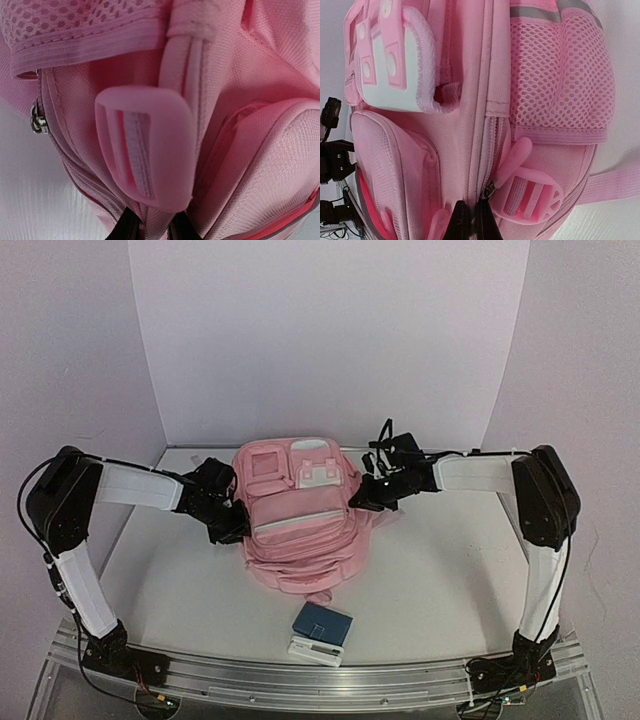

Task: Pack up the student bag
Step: Adjust the student bag at the center of the board, then unzip the student bag at the center of the board.

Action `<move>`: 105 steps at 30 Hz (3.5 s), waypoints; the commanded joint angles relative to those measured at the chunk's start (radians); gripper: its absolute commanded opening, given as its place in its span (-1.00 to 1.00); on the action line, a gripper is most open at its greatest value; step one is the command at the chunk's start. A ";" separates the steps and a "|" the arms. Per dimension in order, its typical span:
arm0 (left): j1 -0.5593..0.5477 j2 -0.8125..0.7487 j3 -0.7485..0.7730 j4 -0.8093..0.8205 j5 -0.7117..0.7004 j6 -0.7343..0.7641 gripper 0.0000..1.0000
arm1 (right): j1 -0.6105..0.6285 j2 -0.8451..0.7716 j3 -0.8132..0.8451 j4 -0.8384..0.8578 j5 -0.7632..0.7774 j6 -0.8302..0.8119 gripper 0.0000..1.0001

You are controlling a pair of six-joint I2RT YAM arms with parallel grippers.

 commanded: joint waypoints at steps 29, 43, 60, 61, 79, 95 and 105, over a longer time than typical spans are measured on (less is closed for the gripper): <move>0.109 0.087 0.355 -0.038 0.068 0.212 0.61 | 0.149 -0.517 -0.352 -0.039 0.120 -0.198 0.50; 0.094 0.044 0.090 0.178 0.267 -0.003 0.51 | 0.149 -0.286 -0.192 -0.065 0.080 -0.340 0.56; 0.050 0.157 0.091 0.243 0.286 -0.041 -0.14 | 0.151 -0.221 -0.188 -0.057 0.050 -0.343 0.49; 0.047 0.161 0.091 0.245 0.285 -0.045 -0.21 | 0.154 -0.233 -0.195 -0.055 0.042 -0.343 0.46; 0.042 0.163 0.092 0.251 0.255 -0.071 -0.77 | 0.252 -0.423 -0.359 0.013 0.229 -0.169 -0.08; 0.042 0.153 0.088 0.245 0.254 -0.078 -0.91 | 0.252 -0.306 -0.297 0.017 0.324 -0.352 0.01; 0.035 0.163 0.112 0.242 0.253 -0.082 -1.00 | 0.262 -0.208 -0.230 0.016 0.420 -0.389 -0.33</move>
